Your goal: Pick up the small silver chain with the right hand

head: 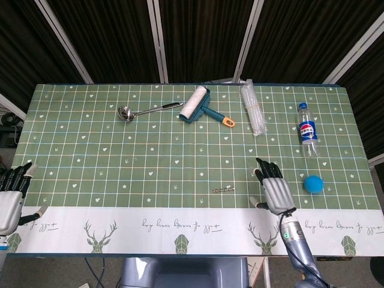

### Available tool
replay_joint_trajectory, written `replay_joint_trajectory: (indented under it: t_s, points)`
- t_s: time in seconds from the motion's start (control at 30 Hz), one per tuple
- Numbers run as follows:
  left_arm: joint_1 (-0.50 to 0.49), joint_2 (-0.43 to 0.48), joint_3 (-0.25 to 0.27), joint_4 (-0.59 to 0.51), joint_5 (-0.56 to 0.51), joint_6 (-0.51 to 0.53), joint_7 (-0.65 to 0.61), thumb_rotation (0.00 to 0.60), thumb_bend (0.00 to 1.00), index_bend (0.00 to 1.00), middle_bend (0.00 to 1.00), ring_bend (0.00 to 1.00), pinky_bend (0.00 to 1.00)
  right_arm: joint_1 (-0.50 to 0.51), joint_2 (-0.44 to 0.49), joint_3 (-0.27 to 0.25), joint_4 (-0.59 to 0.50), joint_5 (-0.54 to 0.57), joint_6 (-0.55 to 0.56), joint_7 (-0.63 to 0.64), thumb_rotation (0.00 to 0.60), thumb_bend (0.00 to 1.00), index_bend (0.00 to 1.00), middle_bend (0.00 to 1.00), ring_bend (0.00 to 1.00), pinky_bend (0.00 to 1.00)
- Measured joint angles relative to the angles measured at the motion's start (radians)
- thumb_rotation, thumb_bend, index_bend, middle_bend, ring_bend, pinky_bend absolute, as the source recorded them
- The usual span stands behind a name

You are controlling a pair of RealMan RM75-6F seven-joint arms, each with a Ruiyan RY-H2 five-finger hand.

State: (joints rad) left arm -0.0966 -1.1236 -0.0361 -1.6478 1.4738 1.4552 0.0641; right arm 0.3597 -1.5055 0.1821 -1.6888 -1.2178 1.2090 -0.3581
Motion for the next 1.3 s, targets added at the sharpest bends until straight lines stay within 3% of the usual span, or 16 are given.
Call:
replay_joint_trajectory:
  t_s: [0.27, 0.57, 1.3]
  points:
    - [-0.003, 0.003, -0.002, -0.007, -0.013, -0.011, -0.006, 0.6, 0.15, 0.0, 0.0, 0.0, 0.0, 0.042, -0.143, 0.008, 0.088, 0.009, 0.01, -0.001, 0.6, 0.2, 0.41, 0.09, 0.0, 0.02]
    - [-0.003, 0.006, -0.004, -0.014, -0.025, -0.018, -0.014, 0.6, 0.15, 0.0, 0.0, 0.0, 0.0, 0.083, -0.239, 0.005, 0.156, 0.046, -0.016, -0.052, 0.6, 0.23, 0.44, 0.12, 0.0, 0.02]
    - [-0.008, 0.006, -0.007, -0.022, -0.038, -0.031, -0.021, 0.6, 0.15, 0.0, 0.0, 0.0, 0.0, 0.129, -0.338, 0.021, 0.268, 0.119, -0.056, -0.069, 0.6, 0.28, 0.46, 0.12, 0.0, 0.02]
